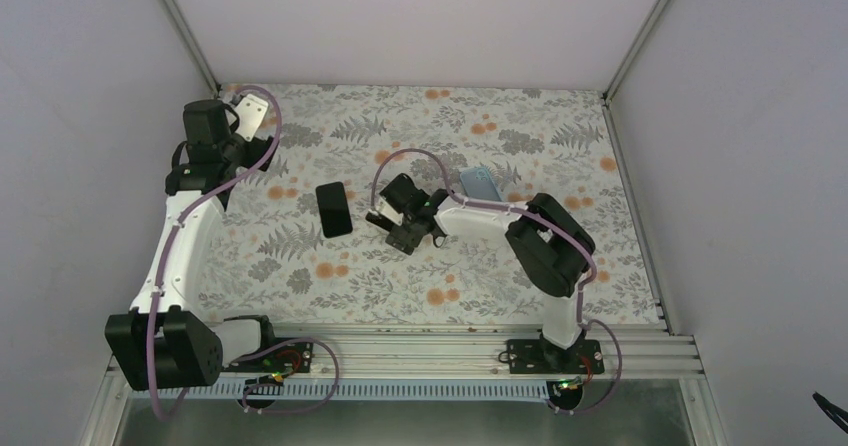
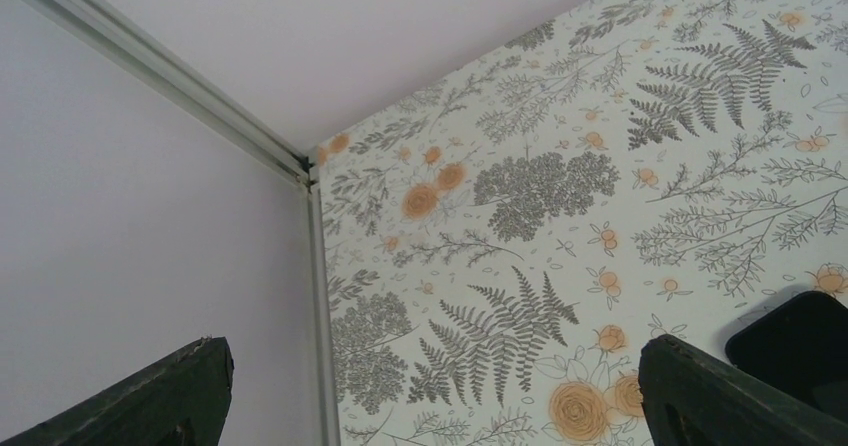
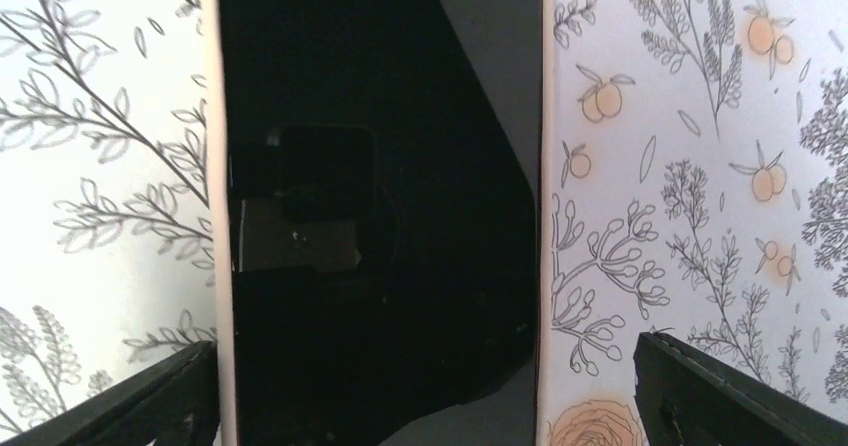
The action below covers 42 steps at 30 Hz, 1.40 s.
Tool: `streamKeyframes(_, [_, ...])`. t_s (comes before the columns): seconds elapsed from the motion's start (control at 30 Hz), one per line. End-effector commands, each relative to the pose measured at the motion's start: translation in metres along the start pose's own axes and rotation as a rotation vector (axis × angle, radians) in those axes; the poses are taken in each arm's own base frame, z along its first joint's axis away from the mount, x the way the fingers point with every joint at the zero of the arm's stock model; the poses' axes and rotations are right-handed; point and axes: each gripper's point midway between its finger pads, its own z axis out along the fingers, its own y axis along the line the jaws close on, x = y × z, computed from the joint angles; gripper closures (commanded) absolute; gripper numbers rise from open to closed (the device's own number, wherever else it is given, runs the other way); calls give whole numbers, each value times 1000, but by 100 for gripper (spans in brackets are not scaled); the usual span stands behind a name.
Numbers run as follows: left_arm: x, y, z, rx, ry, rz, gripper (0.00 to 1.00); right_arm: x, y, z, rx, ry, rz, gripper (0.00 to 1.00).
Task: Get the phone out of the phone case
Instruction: Pick up the phone at the center of the board.
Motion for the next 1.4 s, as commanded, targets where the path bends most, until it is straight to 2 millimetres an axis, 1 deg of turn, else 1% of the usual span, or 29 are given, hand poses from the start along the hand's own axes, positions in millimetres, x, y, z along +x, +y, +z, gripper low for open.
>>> streamKeyframes(0.0, [8, -7, 6, 38, 18, -18, 0, 28, 7, 5, -102, 105, -26, 0])
streamKeyframes(0.27, [12, -16, 10, 78, 27, -9, 0, 34, 15, 11, -280, 102, -53, 0])
streamKeyframes(0.33, [13, -17, 11, 85, 29, -7, 0, 35, 15, 14, -296, 110, -53, 0])
streamKeyframes(0.43, [15, -20, 10, 99, 33, 0, 0, 40, 20, 19, -326, 133, -57, 0])
streamKeyframes(0.6, [17, -24, 12, 119, 43, 7, 0, 57, 35, 26, -388, 189, -60, 0])
streamKeyframes(0.73, [18, -36, 14, 194, 54, 8, 0, 71, 44, 28, -419, 223, -61, 1])
streamKeyframes(0.83, [18, -49, 14, 277, 62, 3, 0, 78, 46, 29, -420, 241, -53, 8])
streamKeyframes(0.87, [19, -52, 15, 293, 70, 0, 0, 79, 45, 30, -414, 244, -50, 15])
streamKeyframes(0.9, [20, -55, 16, 309, 77, -3, 0, 80, 44, 30, -403, 247, -47, 19])
streamKeyframes(0.97, [21, -58, 17, 326, 87, -12, 0, 81, 40, 31, -372, 250, -37, 22])
streamKeyframes(1.03, [23, -61, 19, 345, 97, -27, 0, 80, 33, 31, -332, 243, -27, 27])
streamKeyframes(1.1, [24, -69, 19, 389, 95, -42, 0, 75, 24, 30, -282, 228, -16, 30])
streamKeyframes(1.17, [21, -82, 17, 471, 85, -65, 0, 68, 17, 26, -252, 200, -6, 34])
streamKeyframes(1.27, [15, -113, 9, 684, 79, -117, 1, 47, 4, 9, -217, 118, 11, 36])
streamKeyframes(1.37, [6, -137, 4, 889, 80, -176, 2, 21, -17, -16, -143, 24, 25, 39])
